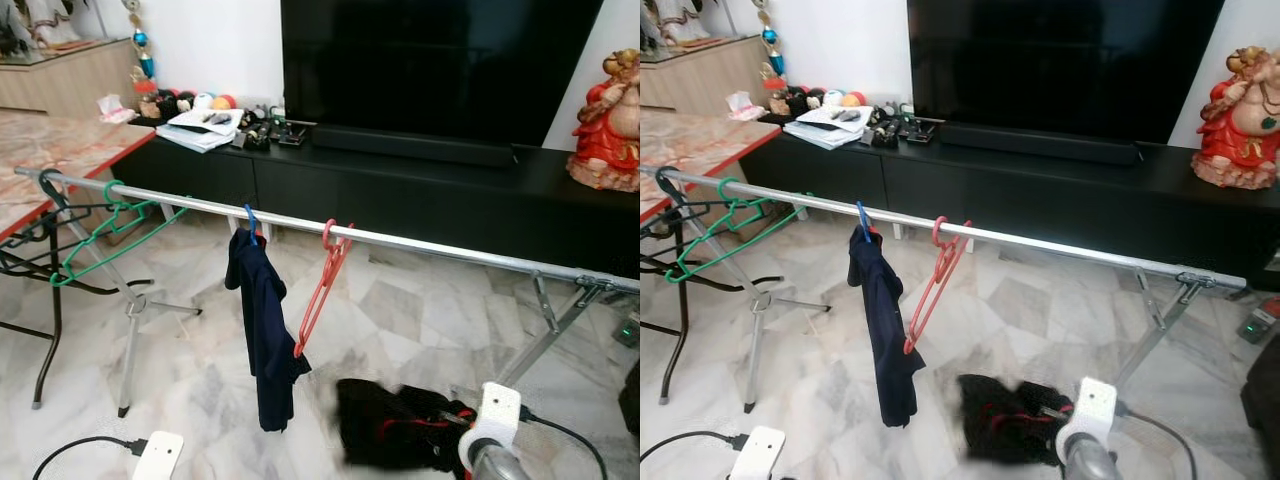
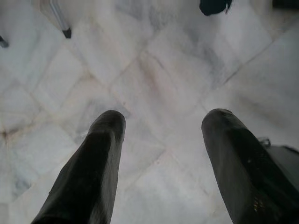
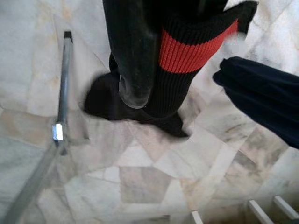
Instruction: Hang hanger
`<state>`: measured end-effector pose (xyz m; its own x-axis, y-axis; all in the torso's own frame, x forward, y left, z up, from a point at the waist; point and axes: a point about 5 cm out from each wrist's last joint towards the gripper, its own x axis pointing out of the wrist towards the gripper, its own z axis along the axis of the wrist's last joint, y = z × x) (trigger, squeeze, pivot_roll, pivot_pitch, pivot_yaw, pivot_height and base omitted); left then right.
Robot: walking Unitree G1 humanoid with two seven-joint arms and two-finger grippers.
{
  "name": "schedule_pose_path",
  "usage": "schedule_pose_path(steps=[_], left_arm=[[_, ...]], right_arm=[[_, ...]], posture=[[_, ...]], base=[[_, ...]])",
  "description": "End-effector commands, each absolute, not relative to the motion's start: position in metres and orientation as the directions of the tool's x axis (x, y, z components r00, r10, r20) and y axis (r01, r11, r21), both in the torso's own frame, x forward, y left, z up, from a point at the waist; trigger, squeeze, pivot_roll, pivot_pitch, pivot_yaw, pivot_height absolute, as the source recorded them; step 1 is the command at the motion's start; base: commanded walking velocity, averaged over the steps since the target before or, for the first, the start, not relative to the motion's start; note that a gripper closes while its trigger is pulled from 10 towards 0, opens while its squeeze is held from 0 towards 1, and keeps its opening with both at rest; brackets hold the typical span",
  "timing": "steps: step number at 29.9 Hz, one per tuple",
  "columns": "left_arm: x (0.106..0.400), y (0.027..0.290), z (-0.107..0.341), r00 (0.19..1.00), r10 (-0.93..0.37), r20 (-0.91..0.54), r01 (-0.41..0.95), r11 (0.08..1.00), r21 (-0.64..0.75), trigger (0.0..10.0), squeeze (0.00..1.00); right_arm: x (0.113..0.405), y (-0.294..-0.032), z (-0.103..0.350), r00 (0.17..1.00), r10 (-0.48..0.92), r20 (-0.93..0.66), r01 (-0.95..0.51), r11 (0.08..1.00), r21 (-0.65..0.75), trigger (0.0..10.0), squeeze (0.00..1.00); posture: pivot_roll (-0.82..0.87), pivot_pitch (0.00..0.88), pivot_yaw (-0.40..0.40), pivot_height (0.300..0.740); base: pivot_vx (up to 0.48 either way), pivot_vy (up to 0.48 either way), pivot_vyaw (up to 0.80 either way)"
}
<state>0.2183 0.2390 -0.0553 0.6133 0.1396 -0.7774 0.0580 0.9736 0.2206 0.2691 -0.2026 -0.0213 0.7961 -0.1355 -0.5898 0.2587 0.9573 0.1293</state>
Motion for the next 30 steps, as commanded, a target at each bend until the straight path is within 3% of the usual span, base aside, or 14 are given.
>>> schedule_pose_path(steps=[1,9,18,23,30], left_arm=[[0.217,0.244,-0.055,0.599,0.167,-0.783,0.023,0.974,0.225,10.0,0.00],[0.220,0.243,-0.053,0.606,0.175,-0.776,-0.001,0.976,0.219,10.0,0.00],[0.218,0.237,-0.057,0.591,0.168,-0.789,-0.033,0.982,0.185,10.0,0.00],[0.207,0.241,-0.062,0.564,0.193,-0.803,-0.100,0.981,0.165,10.0,0.00],[0.187,0.258,-0.067,0.535,0.205,-0.820,-0.089,0.978,0.186,10.0,0.00]], right_arm=[[0.272,-0.200,-0.021,0.798,-0.136,-0.587,0.251,0.961,0.119,10.0,0.00],[0.249,-0.203,-0.041,0.733,-0.140,-0.666,0.239,0.969,0.059,10.0,0.00],[0.234,-0.210,-0.051,0.717,-0.111,-0.688,0.239,0.967,0.093,10.0,0.00],[0.216,-0.207,-0.062,0.696,-0.091,-0.712,0.230,0.968,0.101,10.0,0.00],[0.188,-0.204,-0.078,0.644,-0.105,-0.758,0.259,0.962,0.087,10.0,0.00]], posture=[[0.05,0.000,-0.002,0.740],[0.05,0.000,0.011,0.740],[0.04,0.000,-0.010,0.740],[0.04,0.000,-0.016,0.740],[0.04,0.000,0.019,0.740]], base=[[0.000,0.000,0.00],[0.000,0.000,0.00],[0.000,0.000,0.00],[0.000,0.000,0.00],[0.000,0.000,0.00]])
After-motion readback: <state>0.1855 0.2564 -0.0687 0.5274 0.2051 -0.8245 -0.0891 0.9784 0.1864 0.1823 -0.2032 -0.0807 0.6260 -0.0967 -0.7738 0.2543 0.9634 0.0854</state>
